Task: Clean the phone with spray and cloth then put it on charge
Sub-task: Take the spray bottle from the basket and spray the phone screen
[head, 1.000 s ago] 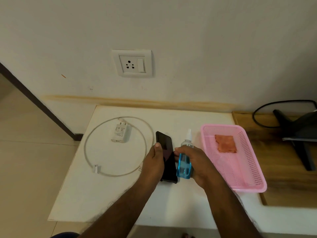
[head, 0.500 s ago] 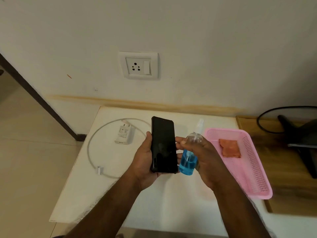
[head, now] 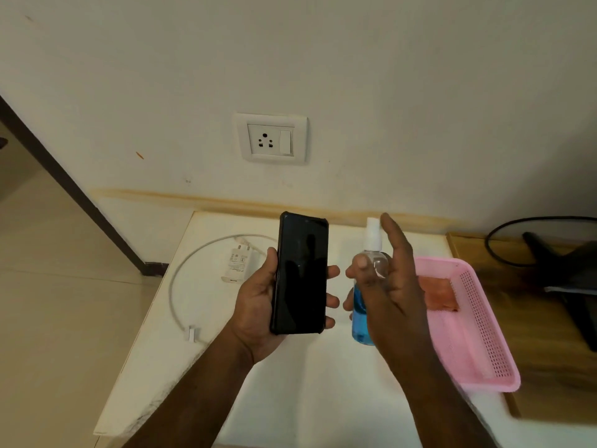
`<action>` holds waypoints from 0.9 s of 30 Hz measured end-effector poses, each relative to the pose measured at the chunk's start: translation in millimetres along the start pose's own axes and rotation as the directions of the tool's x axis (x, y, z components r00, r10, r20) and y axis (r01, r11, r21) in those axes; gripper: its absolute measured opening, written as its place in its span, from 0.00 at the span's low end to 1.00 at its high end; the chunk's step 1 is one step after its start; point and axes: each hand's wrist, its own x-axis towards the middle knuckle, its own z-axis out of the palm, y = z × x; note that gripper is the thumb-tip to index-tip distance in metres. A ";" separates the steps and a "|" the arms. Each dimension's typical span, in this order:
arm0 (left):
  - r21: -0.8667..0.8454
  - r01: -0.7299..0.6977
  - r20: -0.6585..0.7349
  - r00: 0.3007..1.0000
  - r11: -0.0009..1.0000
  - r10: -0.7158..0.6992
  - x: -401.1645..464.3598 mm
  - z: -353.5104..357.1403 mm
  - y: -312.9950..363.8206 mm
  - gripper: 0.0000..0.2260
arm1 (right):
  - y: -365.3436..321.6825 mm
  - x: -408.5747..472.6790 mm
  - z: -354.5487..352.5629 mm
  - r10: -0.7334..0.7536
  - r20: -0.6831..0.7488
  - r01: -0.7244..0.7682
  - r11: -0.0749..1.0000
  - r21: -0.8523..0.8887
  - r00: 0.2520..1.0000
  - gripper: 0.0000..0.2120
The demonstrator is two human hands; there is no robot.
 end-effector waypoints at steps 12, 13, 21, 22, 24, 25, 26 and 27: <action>0.092 0.044 -0.178 0.984 0.995 -0.027 5.4 -5.2 -15.3 0.29 | 21.9 -4.9 -1.3 0.016 0.076 -0.002 0.983 -0.184 0.997 0.26; 0.105 0.050 -0.178 0.984 0.993 -0.031 5.9 -3.5 -16.1 0.30 | 22.3 -4.8 -1.9 0.017 0.070 -0.002 0.979 -0.204 0.997 0.26; 0.152 0.108 -0.311 0.949 0.982 -0.057 8.4 0.7 -20.3 0.32 | 28.1 -3.0 -7.9 0.030 0.104 0.013 0.923 -0.385 0.994 0.37; 0.167 0.118 -0.320 0.945 0.979 -0.060 8.8 1.3 -22.0 0.31 | 29.0 -3.1 -9.0 0.035 0.102 0.008 0.922 -0.388 0.994 0.37; 0.193 0.132 -0.332 0.941 0.972 -0.062 8.9 2.4 -24.3 0.29 | 30.3 -2.4 -10.5 0.040 0.098 0.001 0.922 -0.388 0.994 0.36; 0.202 0.138 -0.336 0.940 0.970 -0.063 8.6 2.4 -25.2 0.28 | 30.8 -2.2 -10.6 0.042 0.097 -0.001 0.920 -0.392 0.994 0.36; 0.207 0.144 -0.337 0.939 0.968 -0.068 8.3 2.2 -26.1 0.28 | 31.2 -2.0 -10.6 0.044 0.096 -0.002 0.917 -0.400 0.994 0.36; 0.208 0.150 -0.335 0.939 0.967 -0.074 8.3 2.0 -26.5 0.28 | 31.4 -2.0 -10.4 0.045 0.096 -0.002 0.913 -0.407 0.994 0.36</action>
